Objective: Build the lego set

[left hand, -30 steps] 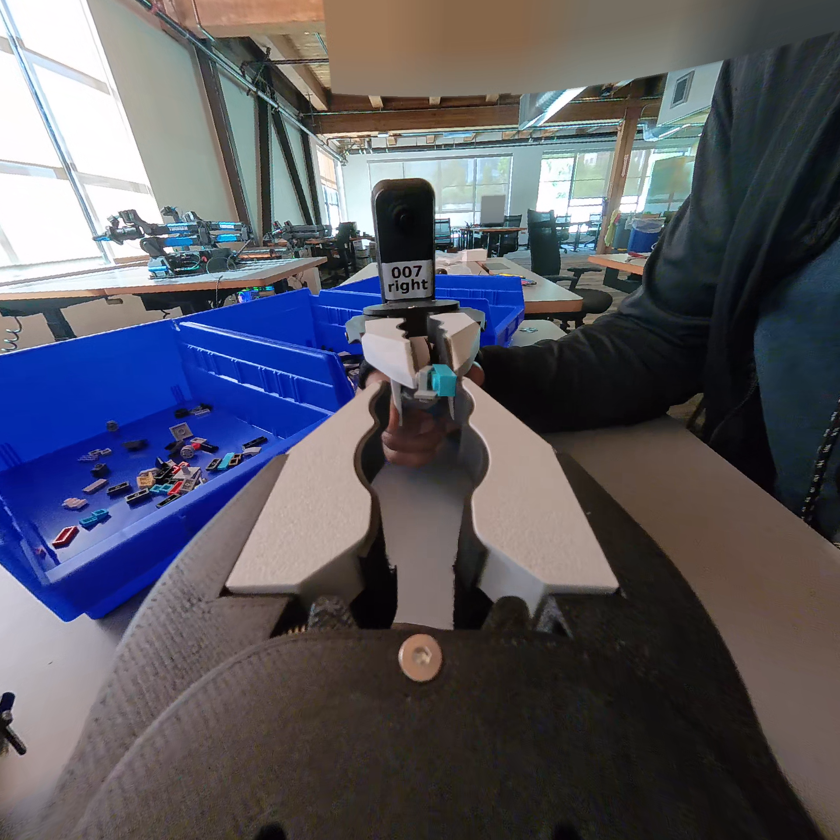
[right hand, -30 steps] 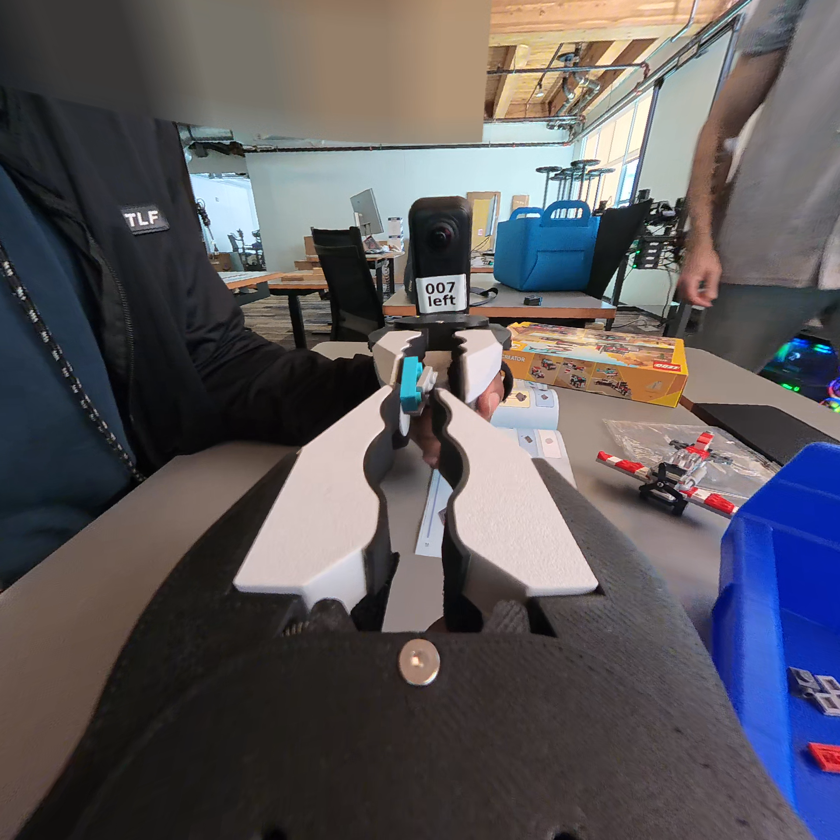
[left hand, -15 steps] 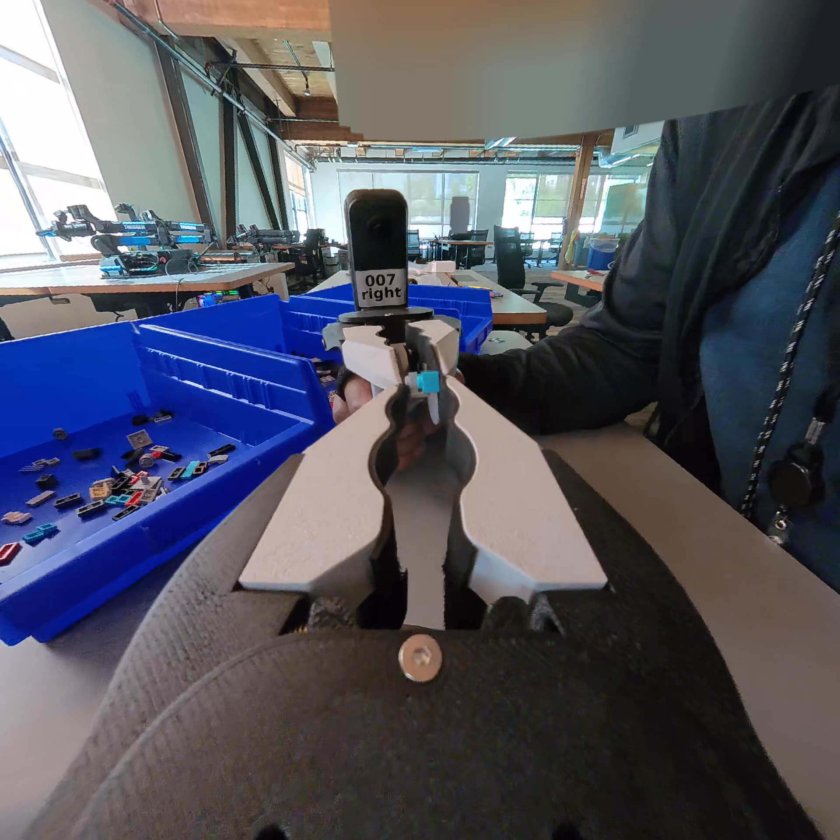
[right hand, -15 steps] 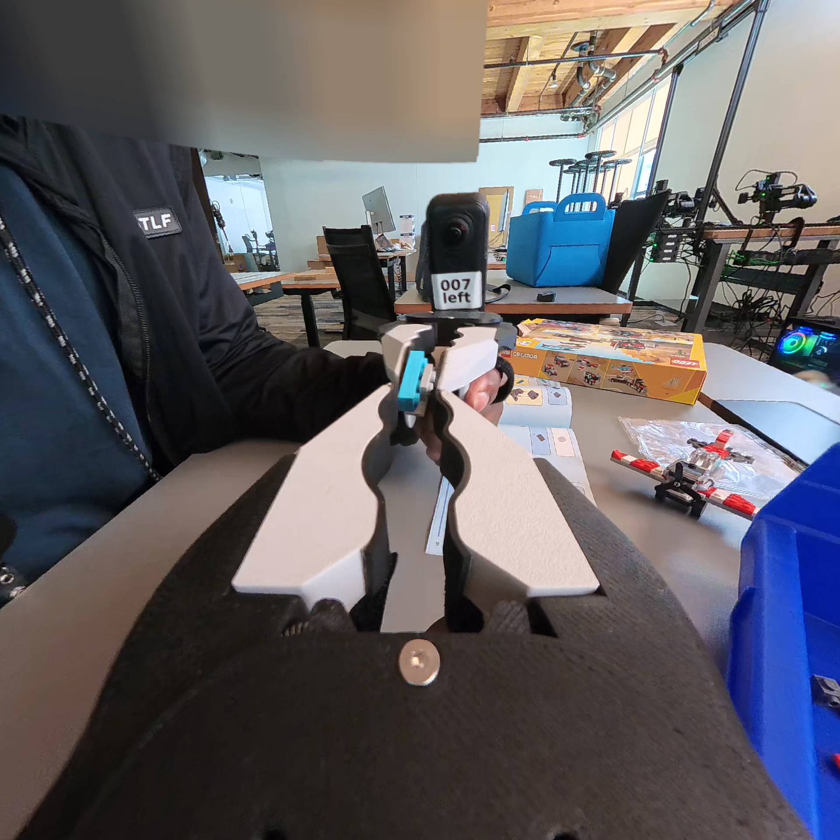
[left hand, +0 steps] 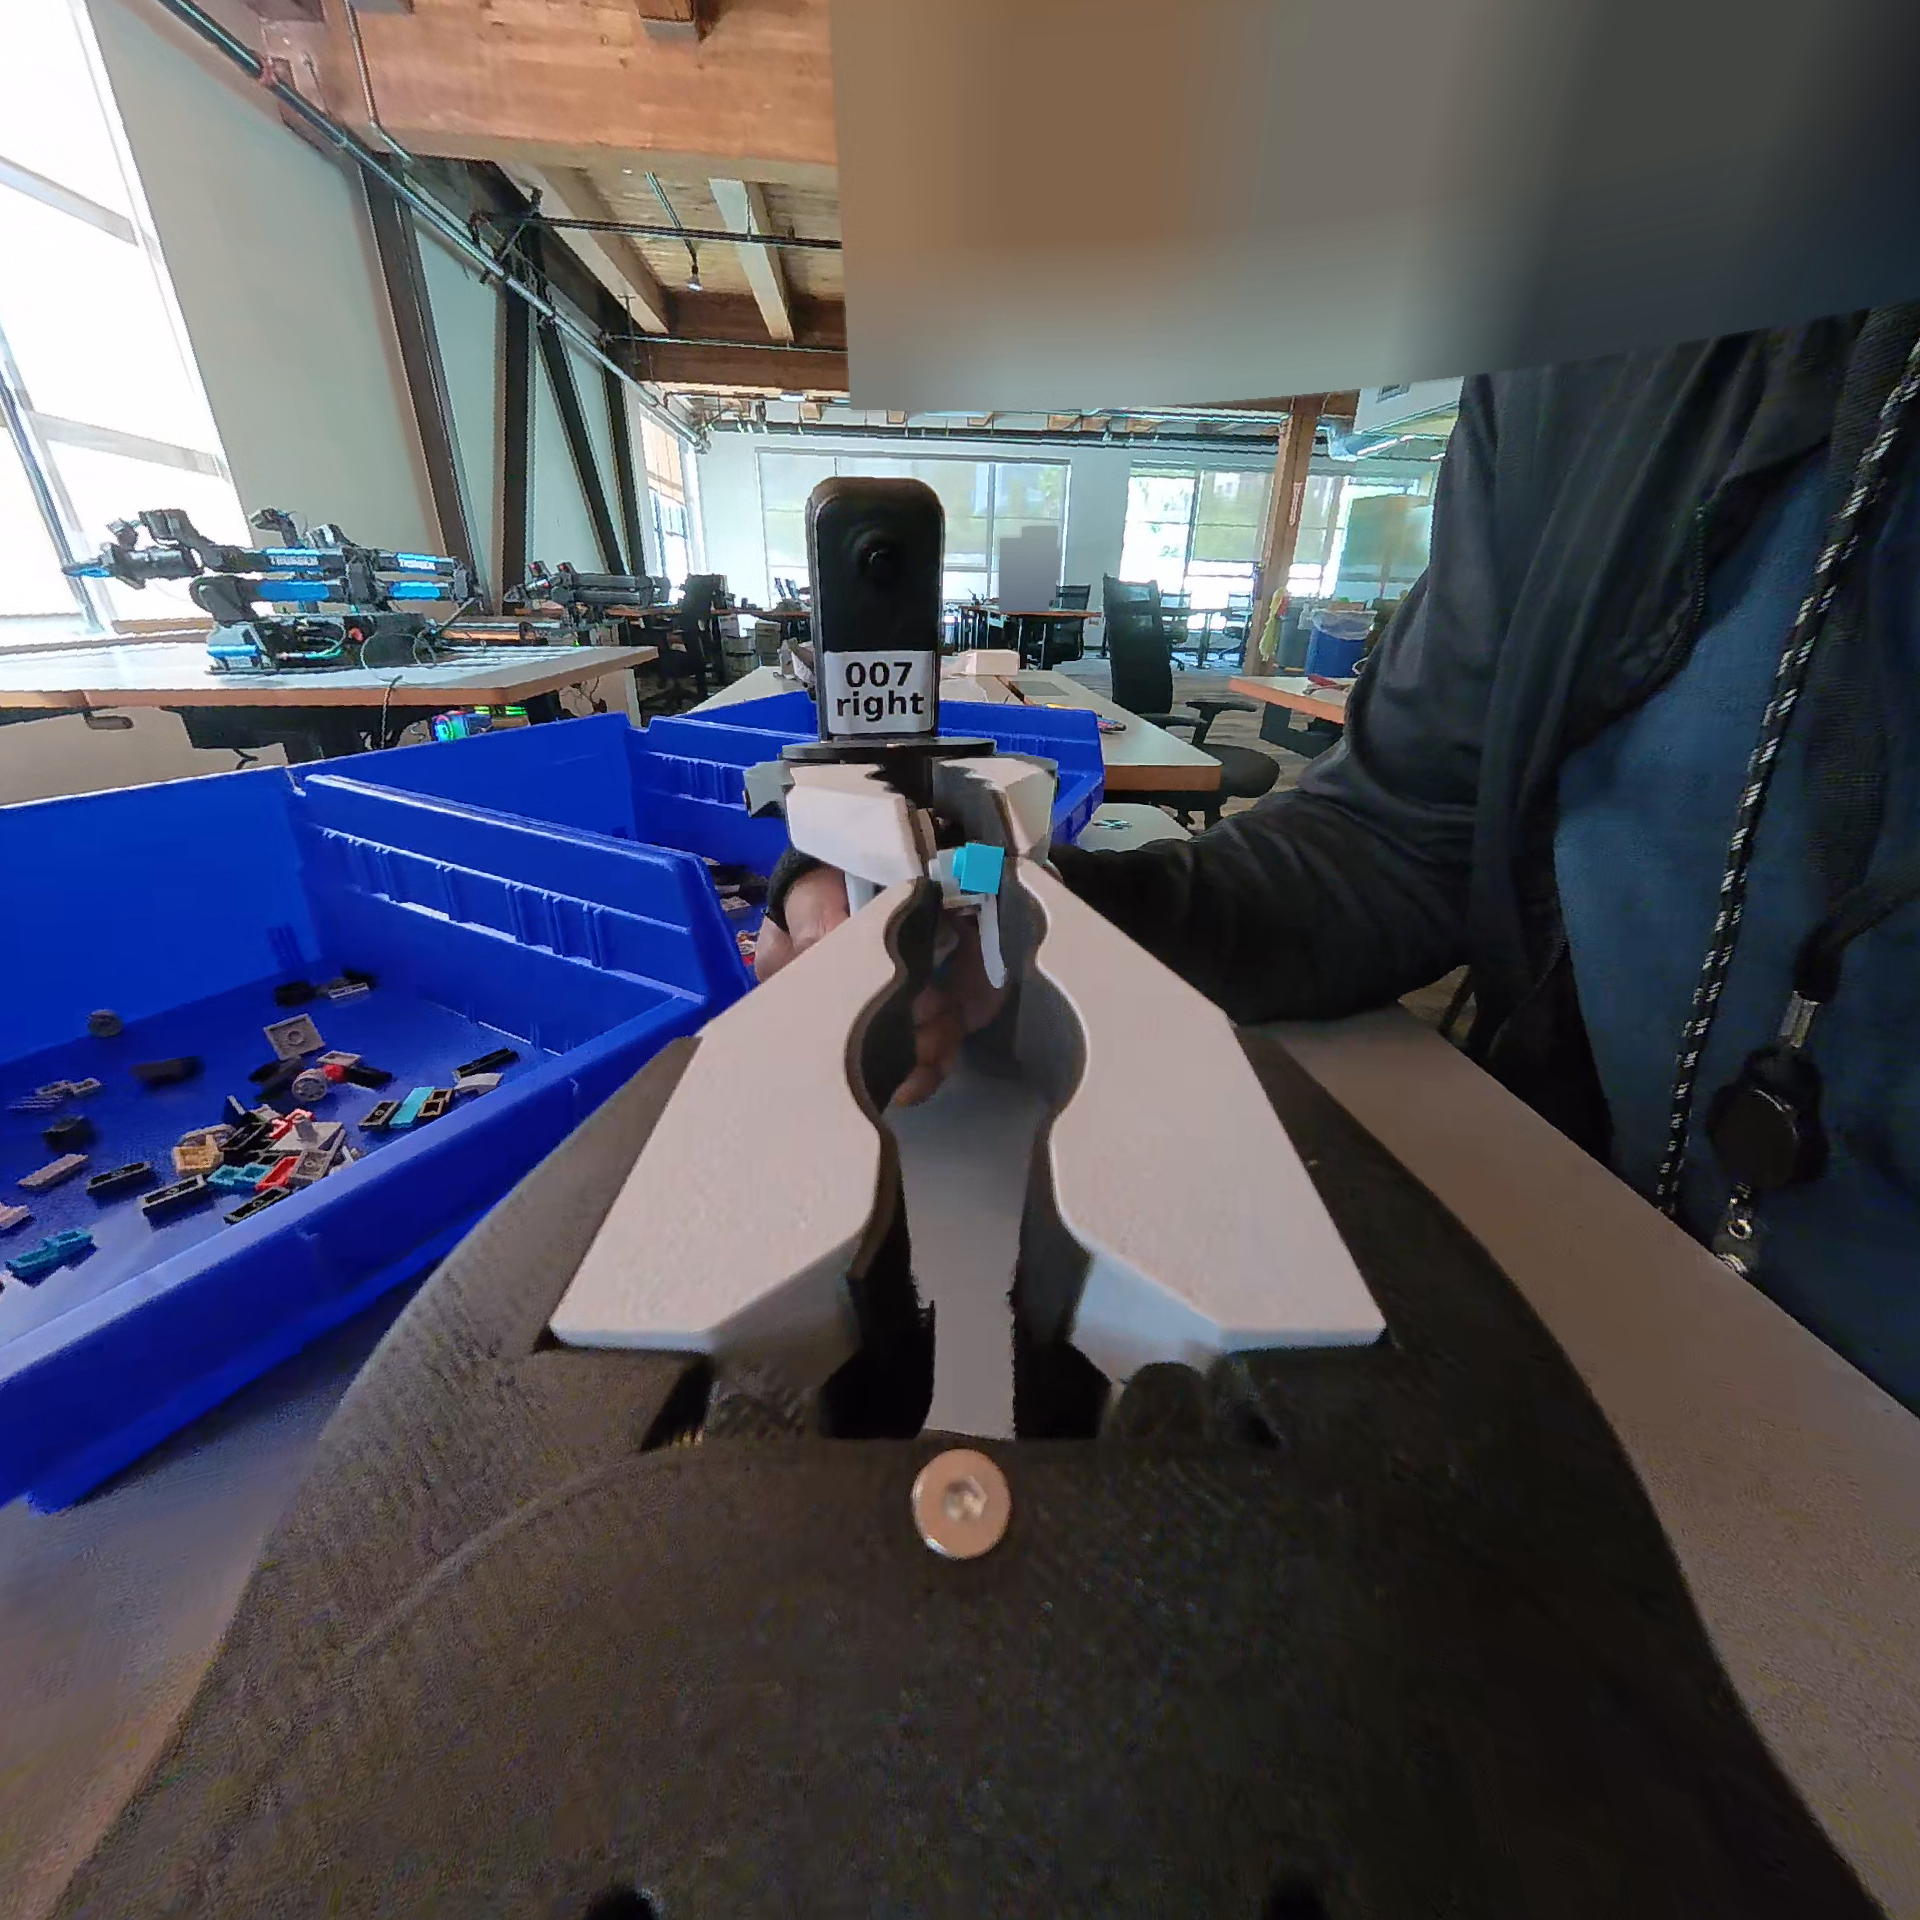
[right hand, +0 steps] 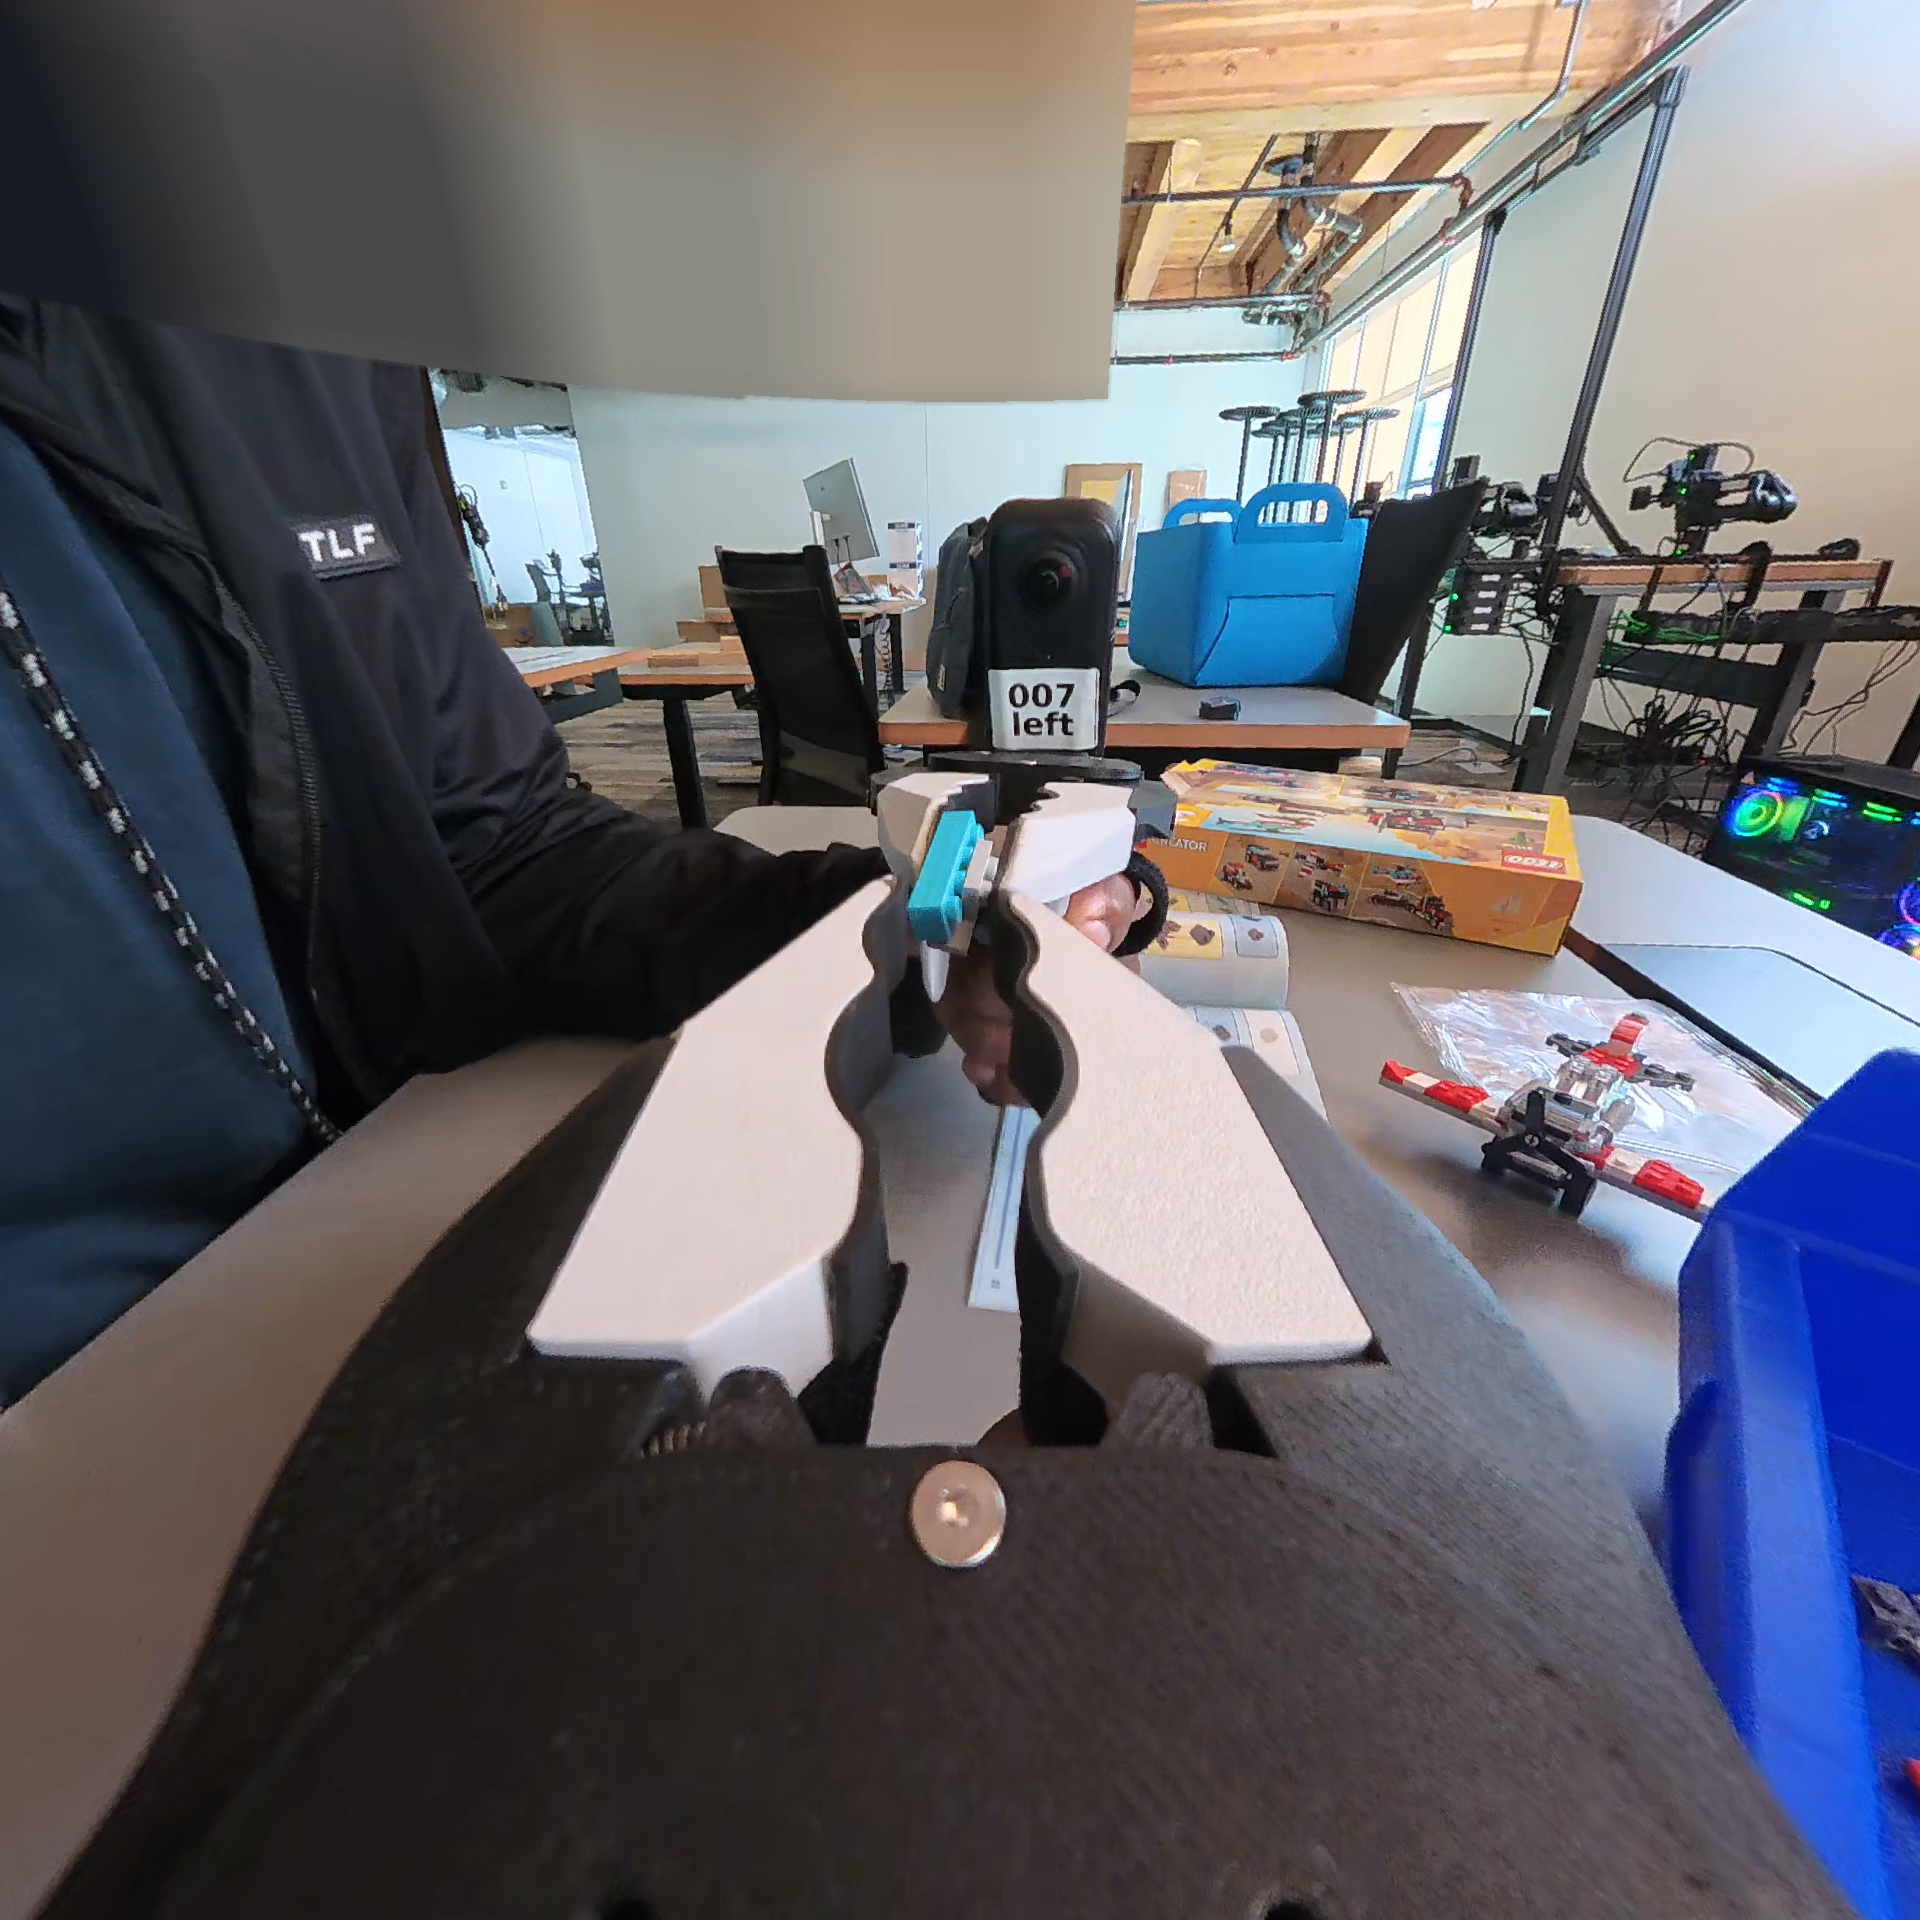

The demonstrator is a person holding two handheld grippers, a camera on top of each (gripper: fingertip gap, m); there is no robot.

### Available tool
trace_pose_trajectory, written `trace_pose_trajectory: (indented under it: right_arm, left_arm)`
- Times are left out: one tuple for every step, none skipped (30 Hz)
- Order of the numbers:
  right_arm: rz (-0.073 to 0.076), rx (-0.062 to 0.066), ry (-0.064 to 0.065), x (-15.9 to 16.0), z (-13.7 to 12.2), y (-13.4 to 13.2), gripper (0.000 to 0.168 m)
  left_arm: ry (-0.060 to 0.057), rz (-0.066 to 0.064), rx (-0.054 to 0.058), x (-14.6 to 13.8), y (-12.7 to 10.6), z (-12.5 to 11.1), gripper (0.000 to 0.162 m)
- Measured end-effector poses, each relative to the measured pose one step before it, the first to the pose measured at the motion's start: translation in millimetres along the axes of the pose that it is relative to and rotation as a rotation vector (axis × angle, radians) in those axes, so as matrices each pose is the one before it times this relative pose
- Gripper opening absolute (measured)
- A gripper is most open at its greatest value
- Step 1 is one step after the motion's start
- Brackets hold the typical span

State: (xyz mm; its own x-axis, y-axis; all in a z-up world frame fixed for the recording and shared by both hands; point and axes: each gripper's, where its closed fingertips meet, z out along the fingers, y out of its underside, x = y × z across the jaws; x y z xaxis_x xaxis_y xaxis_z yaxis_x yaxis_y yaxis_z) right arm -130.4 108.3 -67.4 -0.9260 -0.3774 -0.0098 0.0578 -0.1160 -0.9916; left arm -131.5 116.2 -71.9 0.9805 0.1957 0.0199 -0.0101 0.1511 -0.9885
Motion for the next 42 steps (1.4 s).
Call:
trace_pose_trajectory:
  right_arm:
    - [0.0002, 0.0045, -0.0017, -0.66, 0.44, -1.12, 0.015]
    - [-0.0011, 0.0025, -0.0024, -0.82, 0.45, -0.71, 0.015]
    - [-0.0014, 0.0017, -0.0007, -0.60, 0.32, -0.71, 0.015]
    - [-0.0026, 0.0014, 0.0016, -0.28, 0.35, -0.76, 0.015]
    - [-0.0022, 0.0018, 0.0019, -0.34, 0.23, -1.04, 0.016]
    - [-0.0014, 0.0016, 0.0010, -0.43, 0.19, -1.12, 0.017]
    - [-0.0010, 0.0025, 0.0023, -0.23, 0.13, -1.36, 0.019]
    - [0.0004, 0.0017, 0.0023, -0.10, 0.10, -1.25, 0.020]
    - [-0.0004, -0.0024, -0.0004, -0.66, 0.55, -0.56, 0.021]
    - [-0.0039, -0.0089, 0.0027, -0.34, 0.74, 0.63, 0.021]
    - [-0.0053, -0.0114, 0.0089, 0.52, 1.08, 1.24, 0.021]
    - [-0.0040, -0.0053, 0.0088, 0.61, 0.68, 0.26, 0.020]
    - [-0.0041, -0.0082, 0.0092, 0.83, 0.62, 0.58, 0.019]
    - [-0.0062, -0.0058, 0.0057, 0.25, 0.42, 0.39, 0.017]
    - [-0.0025, -0.0001, 0.0025, 0.05, -0.11, -0.41, 0.016]
    - [0.0000, 0.0002, 0.0042, 0.53, -0.15, -0.25, 0.014]
    - [-0.0014, -0.0004, -0.0004, -0.11, -0.18, 0.03, 0.014]
    - [-0.0018, 0.0001, -0.0008, -0.18, -0.25, 0.05, 0.014]
    - [-0.0009, 0.0011, -0.0017, -0.44, -0.06, 0.02, 0.014]
    - [0.0007, 0.0019, -0.0010, -0.01, 0.04, -0.06, 0.014]
    - [0.0006, 0.0016, -0.0009, -0.11, -0.04, -0.03, 0.014]
    - [-0.0009, 0.0020, -0.0009, -0.10, 0.03, -0.10, 0.014]
    - [-0.0014, 0.0024, 0.0019, 0.20, -0.01, -0.16, 0.014]
    - [-0.0007, 0.0025, 0.0011, 0.27, 0.02, -0.16, 0.013]
    - [-0.0002, 0.0027, -0.0009, -0.10, -0.07, -0.10, 0.013]
    - [-0.0002, 0.0025, 0.0007, 0.16, 0.01, -0.06, 0.013]
    - [-0.0009, 0.0019, 0.0014, 0.28, -0.12, 0.00, 0.013]
    - [-0.0009, 0.0018, -0.0011, -0.13, 0.00, 0.03, 0.013]
    - [0.0000, 0.0018, -0.0004, 0.00, -0.04, 0.03, 0.013]
    - [-0.0015, 0.0017, 0.0018, 0.28, -0.10, 0.03, 0.013]
    - [-0.0029, 0.0010, 0.0028, 0.27, 0.03, 0.15, 0.013]
    - [-0.0033, 0.0010, 0.0036, 0.38, -0.06, 0.14, 0.013]
    - [-0.0058, 0.0007, 0.0062, 0.54, 0.06, 0.08, 0.013]
    - [-0.0057, 0.0002, 0.0038, 0.24, 0.13, 0.05, 0.013]
    - [-0.0055, 0.0017, 0.0025, -0.12, 0.08, -0.19, 0.013]
    - [-0.0062, 0.0014, 0.0014, -0.25, -0.03, -0.26, 0.013]
    - [-0.0044, 0.0020, 0.0009, -0.39, 0.19, -0.22, 0.013]
    - [-0.0036, 0.0011, 0.0013, -0.17, 0.16, -0.08, 0.013]
    - [-0.0037, -0.0003, 0.0033, 0.23, 0.09, 0.33, 0.013]
    - [-0.0045, -0.0009, 0.0026, 0.16, -0.03, 0.30, 0.013]
    - [-0.0028, 0.0000, 0.0023, 0.12, 0.08, 0.28, 0.013]
    - [-0.0035, 0.0026, 0.0021, 0.03, -0.10, -0.24, 0.013]
  left_arm:
    - [0.0025, 0.0034, 0.0050, 0.64, -0.85, -0.04, 0.011]
    - [0.0034, 0.0026, 0.0058, 0.82, -0.87, 0.00, 0.011]
    - [0.0025, 0.0030, 0.0049, 0.69, -0.64, 0.02, 0.011]
    - [0.0011, 0.0028, 0.0038, 0.31, -0.58, 0.00, 0.011]
    - [0.0004, 0.0020, 0.0009, 0.21, -0.23, 0.02, 0.011]
    - [-0.0005, 0.0035, 0.0001, 0.19, -0.10, 0.02, 0.011]
    - [-0.0011, 0.0044, -0.0007, 0.06, 0.01, 0.07, 0.011]
    - [-0.0020, 0.0052, -0.0026, -0.09, 0.29, 0.03, 0.011]
    - [-0.0010, 0.0049, -0.0023, 0.20, 0.19, 0.24, 0.011]
    - [0.0004, 0.0035, -0.0007, 0.29, -0.05, 0.29, 0.011]
    - [0.0000, 0.0040, -0.0011, 0.33, 0.03, 0.44, 0.011]
    - [-0.0026, 0.0060, -0.0050, -0.02, 0.70, 0.42, 0.008]
    - [-0.0027, 0.0068, -0.0072, -0.16, 1.12, 0.36, 0.011]
    - [-0.0029, 0.0059, -0.0041, -0.14, 0.60, 0.08, 0.011]
    - [-0.0029, 0.0041, 0.0008, -0.21, -0.25, -0.03, 0.011]
    - [-0.0006, 0.0032, -0.0001, 0.07, -0.22, -0.06, 0.011]
    - [-0.0013, 0.0039, -0.0008, 0.10, 0.11, 0.14, 0.011]
    - [-0.0003, 0.0019, -0.0007, 0.18, 0.12, 0.18, 0.011]
    - [0.0016, -0.0002, 0.0004, 0.36, -0.04, 0.10, 0.011]
    - [0.0010, -0.0012, 0.0007, 0.13, -0.09, 0.07, 0.008]
    - [0.0006, -0.0017, 0.0008, 0.21, -0.01, 0.04, 0.008]
    - [0.0009, -0.0027, 0.0009, 0.20, -0.13, -0.02, 0.011]
    - [-0.0001, -0.0039, 0.0012, -0.17, -0.17, -0.03, 0.011]
    - [0.0000, -0.0035, 0.0007, -0.07, -0.19, 0.03, 0.011]
    - [0.0003, -0.0019, 0.0004, 0.08, 0.06, 0.03, 0.011]
    - [-0.0005, -0.0017, 0.0002, -0.15, -0.02, 0.06, 0.011]
    - [-0.0003, -0.0023, -0.0001, -0.08, 0.03, 0.03, 0.011]
    - [0.0008, -0.0018, -0.0003, 0.04, 0.06, 0.02, 0.011]
    - [0.0003, -0.0020, -0.0004, 0.11, 0.18, 0.07, 0.012]
    - [-0.0001, -0.0032, -0.0006, -0.09, 0.00, 0.03, 0.011]
    - [-0.0003, -0.0036, -0.0007, -0.29, 0.21, -0.06, 0.012]
    - [-0.0012, -0.0035, -0.0004, -0.33, 0.16, -0.06, 0.012]
    - [-0.0021, -0.0030, -0.0001, -0.49, 0.12, -0.04, 0.012]
    - [-0.0001, -0.0030, -0.0003, -0.10, 0.05, 0.04, 0.012]
    - [0.0011, -0.0035, 0.0007, -0.01, -0.10, 0.03, 0.012]
    - [0.0010, -0.0040, 0.0018, 0.08, -0.27, 0.00, 0.015]
    - [-0.0004, -0.0048, 0.0017, -0.27, -0.26, -0.07, 0.017]
    - [-0.0022, -0.0061, 0.0013, -0.74, -0.12, -0.15, 0.020]
    - [-0.0013, -0.0064, -0.0013, -0.59, 0.35, -0.25, 0.020]
    - [-0.0007, -0.0057, -0.0024, -0.43, 0.62, -0.27, 0.021]
    - [-0.0008, -0.0067, -0.0022, -0.49, 0.57, -0.33, 0.022]
    - [-0.0004, -0.0099, -0.0037, -0.48, 0.69, -0.26, 0.023]
